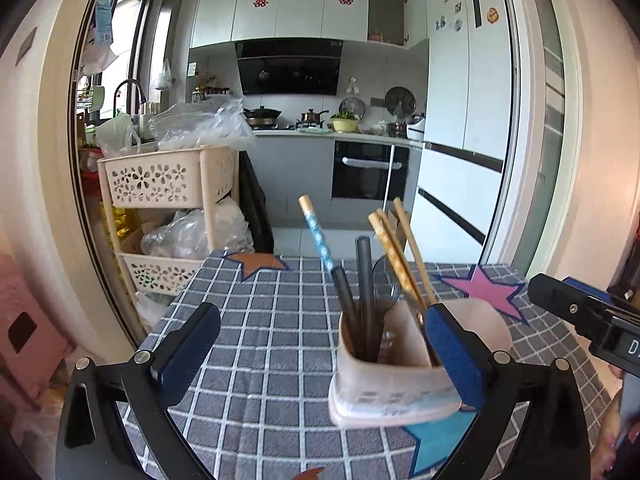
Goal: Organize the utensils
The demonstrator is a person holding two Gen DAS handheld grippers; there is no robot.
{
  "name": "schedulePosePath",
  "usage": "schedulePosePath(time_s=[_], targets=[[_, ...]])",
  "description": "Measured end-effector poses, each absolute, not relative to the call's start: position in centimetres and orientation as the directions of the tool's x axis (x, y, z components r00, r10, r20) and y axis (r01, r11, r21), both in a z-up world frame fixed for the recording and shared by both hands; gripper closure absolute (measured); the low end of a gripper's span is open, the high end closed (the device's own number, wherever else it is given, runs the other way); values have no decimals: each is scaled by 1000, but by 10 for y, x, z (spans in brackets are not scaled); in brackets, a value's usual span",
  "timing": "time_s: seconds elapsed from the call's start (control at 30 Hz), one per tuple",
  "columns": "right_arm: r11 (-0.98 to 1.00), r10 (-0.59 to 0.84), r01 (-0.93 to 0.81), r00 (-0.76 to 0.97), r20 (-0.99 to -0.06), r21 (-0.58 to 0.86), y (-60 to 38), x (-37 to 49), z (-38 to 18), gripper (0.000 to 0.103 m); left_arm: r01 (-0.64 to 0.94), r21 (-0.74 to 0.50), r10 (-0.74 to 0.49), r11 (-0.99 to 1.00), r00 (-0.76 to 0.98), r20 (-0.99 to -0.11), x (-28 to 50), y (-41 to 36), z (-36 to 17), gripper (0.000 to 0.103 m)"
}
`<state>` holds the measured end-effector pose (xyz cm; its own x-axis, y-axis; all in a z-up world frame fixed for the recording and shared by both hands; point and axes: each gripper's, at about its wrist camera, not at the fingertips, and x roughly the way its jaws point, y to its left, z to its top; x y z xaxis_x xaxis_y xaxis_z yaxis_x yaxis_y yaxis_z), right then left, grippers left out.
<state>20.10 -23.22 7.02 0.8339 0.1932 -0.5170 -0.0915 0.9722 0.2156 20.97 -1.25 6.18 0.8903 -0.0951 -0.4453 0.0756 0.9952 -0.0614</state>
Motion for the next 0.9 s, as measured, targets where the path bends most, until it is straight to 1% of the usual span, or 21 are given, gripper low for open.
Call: schedulePosePath(time_s=[0.1, 0.23, 0.37, 0.5, 0.63, 0.77, 0.9], targets=[[984, 150, -73, 832, -535, 162, -225, 187, 68, 19, 78, -59, -96, 995, 876, -473, 202, -11, 59, 0], [991, 116, -60, 825, -553, 119, -218, 170, 62, 19, 74, -63, -96, 995, 856, -507, 189, -8, 52, 0], [994, 90, -40, 817, -570, 101, -214, 150, 53, 17, 68, -60, -90, 996, 841, -534, 173, -5, 42, 0], [993, 85, -24, 814, -575, 112, -214, 132, 42, 17, 71, -52, -88, 996, 838, -539, 153, -2, 31, 0], [996, 48, 3, 825, -563, 88, -212, 114, 33, 17, 73, -38, -82, 997, 837, -541, 136, -2, 21, 0], [995, 41, 18, 815, -578, 96, -209, 98, 21, 17, 65, -43, -78, 997, 835, -544, 119, 1, 10, 0], [998, 23, 19, 814, -580, 67, -203, 85, 9, 17, 55, -45, -70, 997, 840, -538, 106, 3, 3, 0]])
